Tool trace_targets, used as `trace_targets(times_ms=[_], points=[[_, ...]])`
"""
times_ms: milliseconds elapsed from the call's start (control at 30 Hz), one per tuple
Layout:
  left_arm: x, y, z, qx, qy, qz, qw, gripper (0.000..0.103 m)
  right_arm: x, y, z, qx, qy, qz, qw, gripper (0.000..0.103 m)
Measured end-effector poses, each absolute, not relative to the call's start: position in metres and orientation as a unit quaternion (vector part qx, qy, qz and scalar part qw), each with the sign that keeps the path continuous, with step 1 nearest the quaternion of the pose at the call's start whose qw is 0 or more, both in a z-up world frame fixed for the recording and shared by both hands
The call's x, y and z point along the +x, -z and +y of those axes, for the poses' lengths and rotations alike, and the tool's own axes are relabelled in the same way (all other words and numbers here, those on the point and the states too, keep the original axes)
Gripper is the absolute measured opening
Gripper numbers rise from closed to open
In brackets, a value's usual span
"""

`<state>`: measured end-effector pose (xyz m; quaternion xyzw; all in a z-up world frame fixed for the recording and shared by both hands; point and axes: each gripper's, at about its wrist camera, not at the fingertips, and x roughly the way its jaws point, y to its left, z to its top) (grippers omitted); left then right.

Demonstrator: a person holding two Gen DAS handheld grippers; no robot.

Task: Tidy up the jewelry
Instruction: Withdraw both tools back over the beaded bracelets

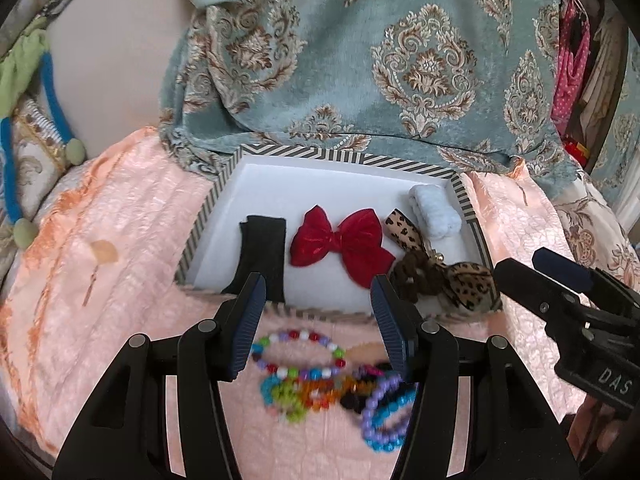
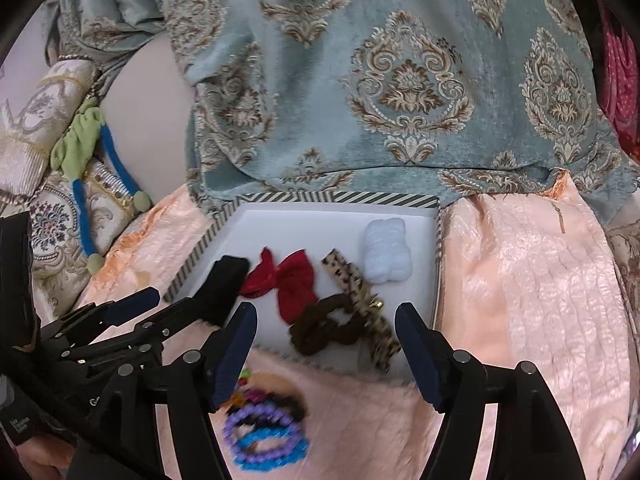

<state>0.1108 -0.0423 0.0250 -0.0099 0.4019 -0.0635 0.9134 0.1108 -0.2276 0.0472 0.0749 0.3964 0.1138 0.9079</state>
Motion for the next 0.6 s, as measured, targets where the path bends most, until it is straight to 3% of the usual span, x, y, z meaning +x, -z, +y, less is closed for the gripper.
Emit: trace_targets(times_ms=[600], points=[[0.038,-0.043,-0.030,-0.011,0.036,0.374,0.927,0.055,0.032,-0.075,-0.198,0.051,-0.134,0.373,0.917,0.073]])
